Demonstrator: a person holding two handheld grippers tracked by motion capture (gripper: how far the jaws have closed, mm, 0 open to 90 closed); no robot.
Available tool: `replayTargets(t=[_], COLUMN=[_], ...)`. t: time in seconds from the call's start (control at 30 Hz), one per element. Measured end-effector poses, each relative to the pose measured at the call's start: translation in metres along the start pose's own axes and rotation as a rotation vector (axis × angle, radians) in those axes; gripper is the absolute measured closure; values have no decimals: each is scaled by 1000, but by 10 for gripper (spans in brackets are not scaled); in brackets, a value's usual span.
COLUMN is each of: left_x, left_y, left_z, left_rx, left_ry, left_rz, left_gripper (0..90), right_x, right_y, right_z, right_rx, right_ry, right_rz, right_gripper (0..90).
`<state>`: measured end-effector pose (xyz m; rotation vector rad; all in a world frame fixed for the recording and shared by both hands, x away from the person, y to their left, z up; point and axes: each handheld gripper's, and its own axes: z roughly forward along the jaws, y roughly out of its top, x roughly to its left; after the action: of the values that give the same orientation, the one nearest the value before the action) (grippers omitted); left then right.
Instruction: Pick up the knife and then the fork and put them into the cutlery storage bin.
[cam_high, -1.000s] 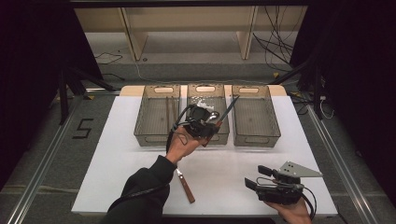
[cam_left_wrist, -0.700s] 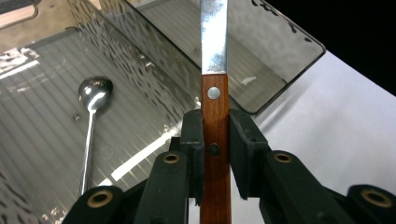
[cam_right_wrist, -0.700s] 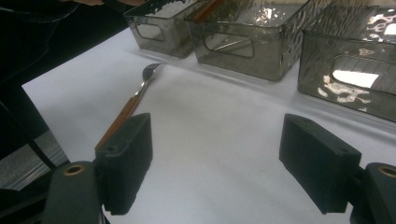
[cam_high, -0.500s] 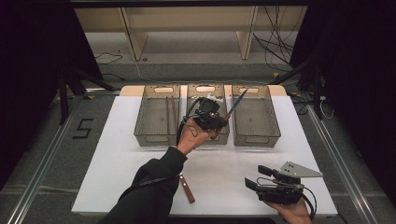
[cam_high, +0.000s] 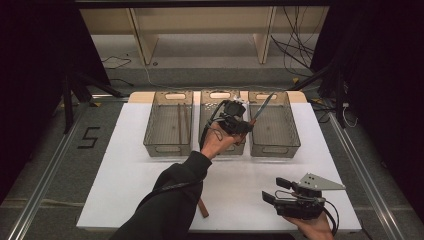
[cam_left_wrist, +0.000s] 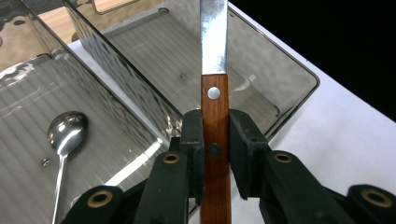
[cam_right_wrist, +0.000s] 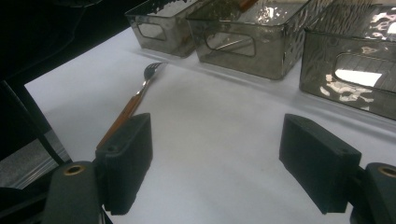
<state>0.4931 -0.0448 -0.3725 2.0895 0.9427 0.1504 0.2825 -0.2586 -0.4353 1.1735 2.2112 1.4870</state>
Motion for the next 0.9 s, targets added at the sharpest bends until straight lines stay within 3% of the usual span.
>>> replayTargets(t=[0.3,0.9], left_x=[0,-13], left_y=[10,25], left_z=[13,34], left_rx=[1,13], left_ry=[-2,-10], left_rz=[-12,-15], left_gripper=[764,764], right_x=[0,1], right_y=[0,0], right_z=[1,0], right_rx=[-1,-3], right_ry=[6,12], right_rz=[-2,-3], right_gripper=[264,264])
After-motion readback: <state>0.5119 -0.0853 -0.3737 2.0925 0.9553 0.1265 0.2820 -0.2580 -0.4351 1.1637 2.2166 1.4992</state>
